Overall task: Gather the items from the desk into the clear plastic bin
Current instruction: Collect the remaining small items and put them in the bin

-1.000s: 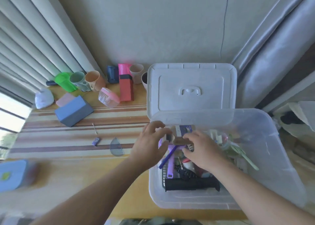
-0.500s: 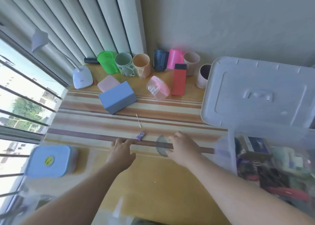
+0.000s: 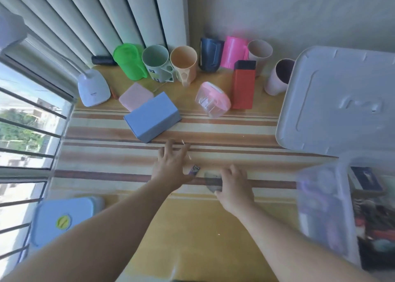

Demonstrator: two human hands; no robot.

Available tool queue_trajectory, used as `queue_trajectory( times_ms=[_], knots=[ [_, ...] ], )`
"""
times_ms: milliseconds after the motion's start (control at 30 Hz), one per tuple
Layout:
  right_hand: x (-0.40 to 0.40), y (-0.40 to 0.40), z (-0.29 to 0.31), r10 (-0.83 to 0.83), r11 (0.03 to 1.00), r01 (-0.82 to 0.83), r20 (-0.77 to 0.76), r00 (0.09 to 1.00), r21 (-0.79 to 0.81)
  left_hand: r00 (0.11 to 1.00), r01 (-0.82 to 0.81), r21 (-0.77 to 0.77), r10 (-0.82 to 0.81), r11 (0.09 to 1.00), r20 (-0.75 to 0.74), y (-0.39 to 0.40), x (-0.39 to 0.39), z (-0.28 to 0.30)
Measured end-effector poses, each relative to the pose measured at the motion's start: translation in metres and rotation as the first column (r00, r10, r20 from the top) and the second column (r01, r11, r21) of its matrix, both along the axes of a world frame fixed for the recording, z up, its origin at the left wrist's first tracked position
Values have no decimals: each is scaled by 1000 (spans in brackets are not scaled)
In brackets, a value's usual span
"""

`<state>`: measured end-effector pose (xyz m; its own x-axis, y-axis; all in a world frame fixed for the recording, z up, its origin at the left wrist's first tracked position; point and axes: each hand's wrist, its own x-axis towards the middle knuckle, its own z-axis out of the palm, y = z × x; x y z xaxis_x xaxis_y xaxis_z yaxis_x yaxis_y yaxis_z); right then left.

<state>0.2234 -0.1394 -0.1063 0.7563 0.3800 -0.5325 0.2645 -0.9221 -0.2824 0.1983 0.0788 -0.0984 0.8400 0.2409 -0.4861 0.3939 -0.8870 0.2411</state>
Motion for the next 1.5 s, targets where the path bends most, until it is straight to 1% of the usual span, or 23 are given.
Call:
queue_trajectory(
  times_ms=[100,167,200,300,367,433,500,567,600,633,700,767,867,1000,1100,1167,1233,1300,1367,1433,1500],
  knots=[
    [4,3,-2,72,997,-71,18,997,-31,982,183,82,-177,980,-72,11,12,-4],
    [6,3,-2,86,996,-85,15,996,-36,958,273,100,-261,957,-117,18,20,-7],
    [6,3,-2,74,997,-73,11,997,-37,959,275,100,-266,956,-94,22,23,-8],
    [5,1,-2,18,999,-18,5,1000,-49,963,256,127,-265,958,59,35,30,-13],
    [4,0,-1,-4,999,3,-10,1000,-52,960,257,178,-273,950,67,40,28,-15],
    [2,-1,-1,-33,999,32,-37,999,-12,963,254,221,-267,942,33,38,24,-19],
    [1,-5,-1,-56,998,58,-70,996,21,974,219,181,-227,959,24,30,19,-22],
    [0,-8,-1,-78,995,83,-89,993,54,994,98,8,-98,995,48,18,16,-19],
    [1,-10,-1,-99,991,108,-104,990,83,997,58,-68,-54,996,59,12,14,-17],
    [1,-11,-1,-121,983,136,-119,985,121,996,46,-129,-35,991,85,7,12,-17],
    [2,-14,1,-144,970,169,-142,979,178,989,84,-171,-61,982,134,-3,8,-17],
    [4,-18,3,-158,968,183,-148,976,175,988,85,-191,-58,978,142,-9,4,-17],
    [1,-23,4,-161,970,183,-142,977,162,988,76,-172,-51,982,147,-10,0,-19],
    [-2,-28,2,-219,952,245,-154,964,181,989,25,-154,-2,988,145,-13,-4,-17],
    [-2,-27,6,-259,935,297,-197,946,195,987,71,-115,-53,991,154,-13,-7,-14],
    [2,-22,6,-261,935,302,-218,940,187,995,68,-79,-62,995,83,-6,-8,-14],
    [-7,-52,26,-253,934,295,-208,945,203,998,29,-46,-27,998,50,-35,-23,4],
    [-7,-51,28,-273,925,322,-236,932,203,997,-68,-108,71,992,26,-30,-30,4],
    [-6,-50,47,-294,904,359,-273,916,231,980,-190,-200,199,961,24,-33,-38,12],
    [-3,-57,77,-303,862,383,-267,915,332,956,-252,-285,283,925,73,-47,-42,36],
    [4,-73,115,-293,810,372,-236,926,454,935,-272,-349,332,897,125,-71,-36,68]
  ],
)
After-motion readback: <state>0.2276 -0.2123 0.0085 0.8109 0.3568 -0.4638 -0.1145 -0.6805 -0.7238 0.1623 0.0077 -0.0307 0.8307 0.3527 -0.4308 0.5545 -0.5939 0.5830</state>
